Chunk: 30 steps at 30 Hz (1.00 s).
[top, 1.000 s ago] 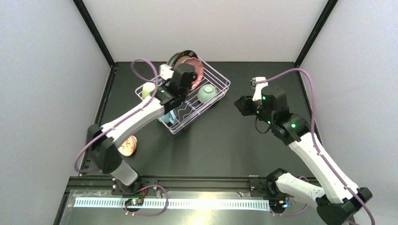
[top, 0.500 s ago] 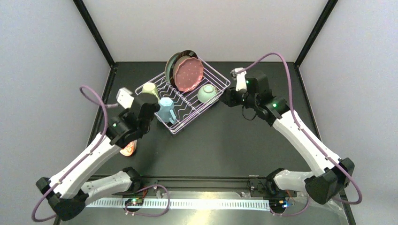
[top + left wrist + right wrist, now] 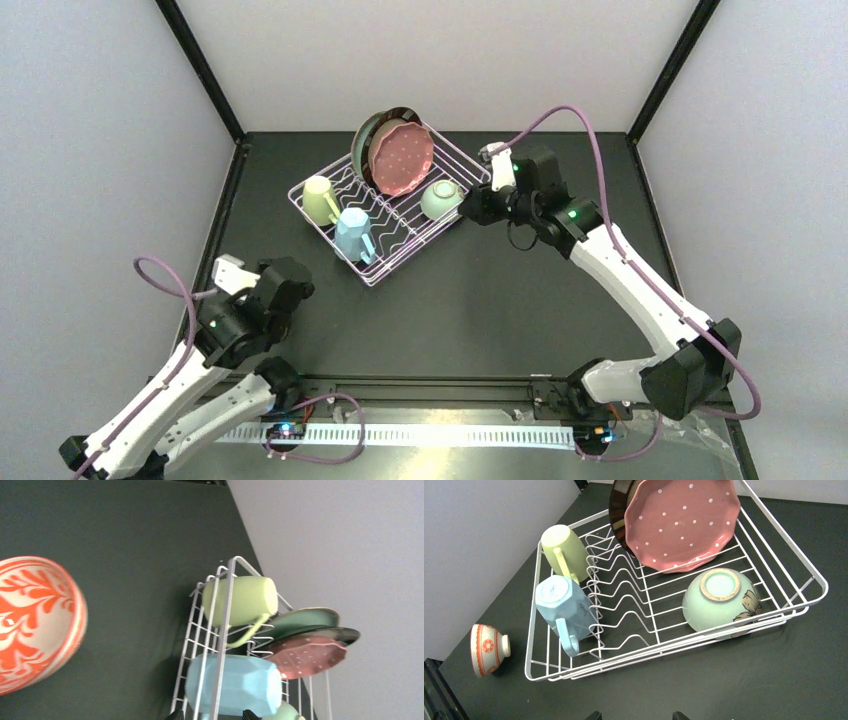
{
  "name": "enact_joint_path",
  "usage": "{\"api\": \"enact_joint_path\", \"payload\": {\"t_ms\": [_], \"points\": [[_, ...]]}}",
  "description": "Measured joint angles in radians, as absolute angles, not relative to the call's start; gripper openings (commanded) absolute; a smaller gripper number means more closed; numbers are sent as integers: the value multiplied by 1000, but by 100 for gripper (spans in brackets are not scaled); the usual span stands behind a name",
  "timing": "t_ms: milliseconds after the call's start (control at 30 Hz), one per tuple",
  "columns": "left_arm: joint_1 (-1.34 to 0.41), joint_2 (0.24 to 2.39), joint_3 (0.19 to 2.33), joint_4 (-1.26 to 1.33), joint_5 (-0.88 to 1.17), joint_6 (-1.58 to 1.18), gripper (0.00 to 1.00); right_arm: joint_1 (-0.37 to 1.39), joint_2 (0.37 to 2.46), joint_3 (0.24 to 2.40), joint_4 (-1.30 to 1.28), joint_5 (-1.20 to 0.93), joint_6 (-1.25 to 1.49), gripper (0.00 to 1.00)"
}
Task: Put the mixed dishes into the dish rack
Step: Set the upside down bowl at the corner of the board.
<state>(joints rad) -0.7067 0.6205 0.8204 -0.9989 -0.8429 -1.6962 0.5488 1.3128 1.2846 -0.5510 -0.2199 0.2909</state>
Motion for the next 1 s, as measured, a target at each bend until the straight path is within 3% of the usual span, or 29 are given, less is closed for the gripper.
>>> {"api": "enact_joint_path", "payload": {"t_ms": [267,667,800,1000], "points": [[-707,496,667,-1052,-850,-1785,72,549,1345,1316,-555,-228,282,80],[-706,488,607,-1085,-814,-1836,70,549,1411,1342,-554,-239,268,81],[-658,585,626,-1031,-778,-1724,72,549,1429,1364,-553,-240,265,81],[-359,878,807,-805,-567,-1353,73,550,1450,1385,-553,-245,259,81]]}}
